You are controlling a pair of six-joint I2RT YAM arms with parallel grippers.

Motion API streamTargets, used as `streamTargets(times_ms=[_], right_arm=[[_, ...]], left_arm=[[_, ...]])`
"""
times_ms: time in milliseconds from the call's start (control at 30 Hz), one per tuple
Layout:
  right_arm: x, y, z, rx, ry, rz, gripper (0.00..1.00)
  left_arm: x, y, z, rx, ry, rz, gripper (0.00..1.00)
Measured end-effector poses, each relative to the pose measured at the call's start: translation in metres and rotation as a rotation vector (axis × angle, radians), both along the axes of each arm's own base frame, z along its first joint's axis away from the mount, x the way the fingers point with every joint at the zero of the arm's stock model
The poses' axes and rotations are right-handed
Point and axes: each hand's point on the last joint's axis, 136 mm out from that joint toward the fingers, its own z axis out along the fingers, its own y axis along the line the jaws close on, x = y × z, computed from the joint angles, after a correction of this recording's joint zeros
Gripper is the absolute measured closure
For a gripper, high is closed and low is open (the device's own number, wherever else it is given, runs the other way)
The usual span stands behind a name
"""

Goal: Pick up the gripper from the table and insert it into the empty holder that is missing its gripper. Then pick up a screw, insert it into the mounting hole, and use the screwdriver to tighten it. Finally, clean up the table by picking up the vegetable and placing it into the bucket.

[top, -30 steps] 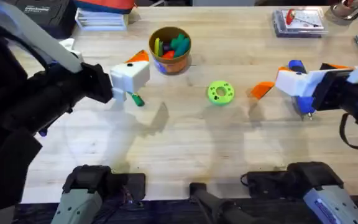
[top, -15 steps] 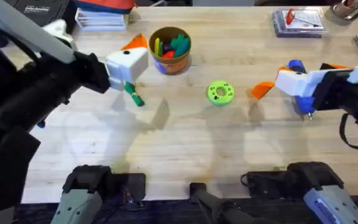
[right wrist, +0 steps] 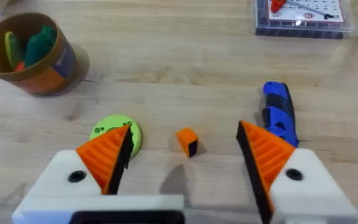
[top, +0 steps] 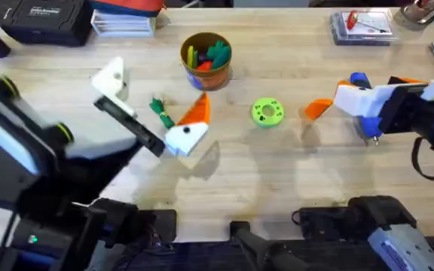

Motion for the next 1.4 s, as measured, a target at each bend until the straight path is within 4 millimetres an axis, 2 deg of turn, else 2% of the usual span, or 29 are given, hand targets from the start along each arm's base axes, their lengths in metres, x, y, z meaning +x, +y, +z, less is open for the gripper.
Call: streamTargets(times_ms=[400,667,867,1400], right_arm=[[0.000,0.000,0.000,0.000,0.000,0.000,0.008],[0.000,0.000,0.000,0.000,0.000,0.000,0.007],[0.000,0.000,0.000,0.000,0.000,0.000,0.008],[0.000,0.000,0.000,0.000,0.000,0.000,0.008]], left_arm=[[-0.015,-0.011,-0.038,-0.055,-0.038,-0.088,0.014],[-0.017,-0.018,-0.080,-0.083,0.164,-0.126,0.014],[-0.027,-0.030,-0.080,-0.143,0.228,-0.191,0.014],[-0.027,-0.030,-0.080,-0.156,0.240,-0.193,0.015]])
